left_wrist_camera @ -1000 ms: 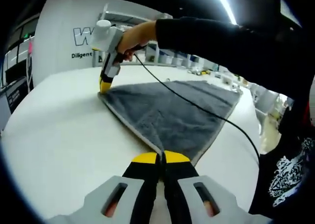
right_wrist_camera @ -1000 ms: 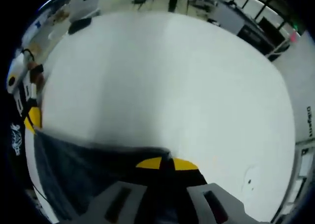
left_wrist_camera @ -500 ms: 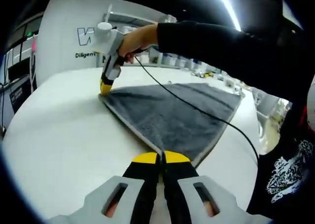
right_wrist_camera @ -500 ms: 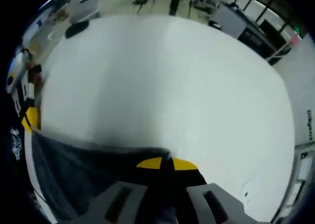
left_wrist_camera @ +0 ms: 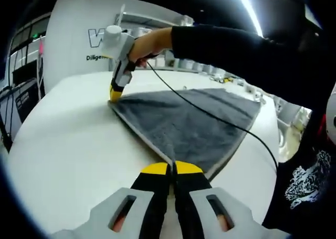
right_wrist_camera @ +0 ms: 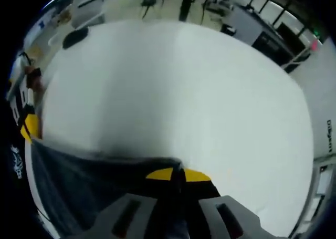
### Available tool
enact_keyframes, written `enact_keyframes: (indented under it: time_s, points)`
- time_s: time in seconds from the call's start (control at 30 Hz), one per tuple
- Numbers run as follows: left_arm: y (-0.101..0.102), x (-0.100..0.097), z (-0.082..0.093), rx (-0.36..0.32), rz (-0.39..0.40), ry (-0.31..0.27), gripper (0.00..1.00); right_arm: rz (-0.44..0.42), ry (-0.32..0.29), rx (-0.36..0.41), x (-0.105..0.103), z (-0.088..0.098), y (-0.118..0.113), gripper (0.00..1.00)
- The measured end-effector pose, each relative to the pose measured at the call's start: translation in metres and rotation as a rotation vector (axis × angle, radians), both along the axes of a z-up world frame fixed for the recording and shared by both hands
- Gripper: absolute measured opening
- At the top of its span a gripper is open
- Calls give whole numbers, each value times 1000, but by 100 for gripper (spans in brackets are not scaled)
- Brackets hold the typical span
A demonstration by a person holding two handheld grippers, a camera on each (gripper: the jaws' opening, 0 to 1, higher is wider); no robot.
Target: Open the folded towel by lifting each exposed corner and separating the folded layers until the towel lies flat within the target outline without major curled edges
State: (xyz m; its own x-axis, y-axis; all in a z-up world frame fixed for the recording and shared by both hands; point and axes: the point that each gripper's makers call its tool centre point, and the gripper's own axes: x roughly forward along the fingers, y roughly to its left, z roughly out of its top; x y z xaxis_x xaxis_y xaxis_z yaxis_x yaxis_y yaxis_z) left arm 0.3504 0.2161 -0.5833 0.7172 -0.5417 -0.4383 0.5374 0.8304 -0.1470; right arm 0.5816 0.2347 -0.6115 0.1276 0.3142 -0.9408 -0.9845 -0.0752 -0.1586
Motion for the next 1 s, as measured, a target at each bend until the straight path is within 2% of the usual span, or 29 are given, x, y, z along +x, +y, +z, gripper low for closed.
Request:
enact_keyframes:
  time_s: [0.27, 0.43, 0.67, 0.93, 1.0]
  points:
    - [21, -2, -4, 14, 8, 17, 0, -20, 2, -3, -1, 1, 19, 1]
    - [22, -7, -4, 17, 22, 18, 0, -16, -6, 1, -2, 1, 30, 1]
    - [35, -9, -3, 25, 38, 18, 0, -5, -9, 4, -4, 1, 41, 1]
    - [28, -11, -5, 21, 40, 26, 0, 11, -10, 14, -5, 1, 41, 2]
    - [24, -12, -2, -4, 37, 23, 0, 77, -42, 61, -3, 5, 46, 10]
